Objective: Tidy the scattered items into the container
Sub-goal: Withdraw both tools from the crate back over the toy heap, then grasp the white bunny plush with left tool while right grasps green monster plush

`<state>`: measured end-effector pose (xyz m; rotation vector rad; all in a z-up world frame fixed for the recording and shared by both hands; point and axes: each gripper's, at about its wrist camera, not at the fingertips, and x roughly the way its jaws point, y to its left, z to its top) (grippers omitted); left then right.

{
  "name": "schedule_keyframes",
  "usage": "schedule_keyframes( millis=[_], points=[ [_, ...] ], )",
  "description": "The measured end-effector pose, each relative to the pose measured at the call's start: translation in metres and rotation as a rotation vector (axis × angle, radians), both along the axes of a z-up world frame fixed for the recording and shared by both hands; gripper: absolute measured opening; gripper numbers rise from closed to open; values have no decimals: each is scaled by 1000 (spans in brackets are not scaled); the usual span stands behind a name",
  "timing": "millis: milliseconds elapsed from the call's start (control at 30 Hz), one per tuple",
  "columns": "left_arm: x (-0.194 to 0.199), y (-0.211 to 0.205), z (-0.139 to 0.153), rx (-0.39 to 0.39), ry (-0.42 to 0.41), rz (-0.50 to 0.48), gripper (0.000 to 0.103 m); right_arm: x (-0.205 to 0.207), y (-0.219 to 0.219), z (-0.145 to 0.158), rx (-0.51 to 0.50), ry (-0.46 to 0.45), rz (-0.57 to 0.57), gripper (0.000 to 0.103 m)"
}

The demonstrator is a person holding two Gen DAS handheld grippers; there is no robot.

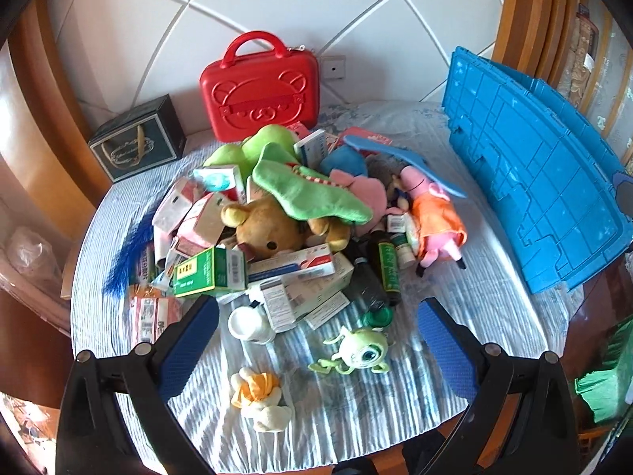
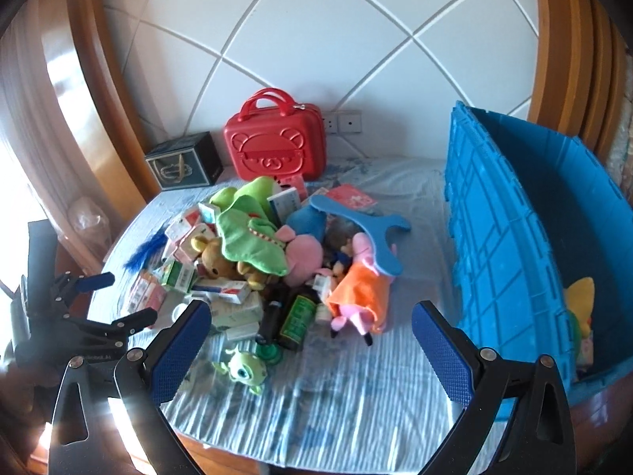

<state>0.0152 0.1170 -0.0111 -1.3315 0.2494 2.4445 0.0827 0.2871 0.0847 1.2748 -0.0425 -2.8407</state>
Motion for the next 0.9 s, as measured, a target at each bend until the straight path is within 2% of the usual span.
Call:
schedule_keyframes(
  millis=[233,400,600,900],
  points=[
    [4,-56,-69,-46,-114,83,102,-14,-40,-63,13,-73,56,103],
    [14,-84,-119,-57,-198,137,102,-15,-67,-125,17,-158,96,103],
    [22,-96,-164,-63,-262,153,102,-16,-83,-186,2,-238,99,103],
    [19,-94,-207,-50,-310,157,102,-24,-98,-251,13,-322,101,103]
  ],
)
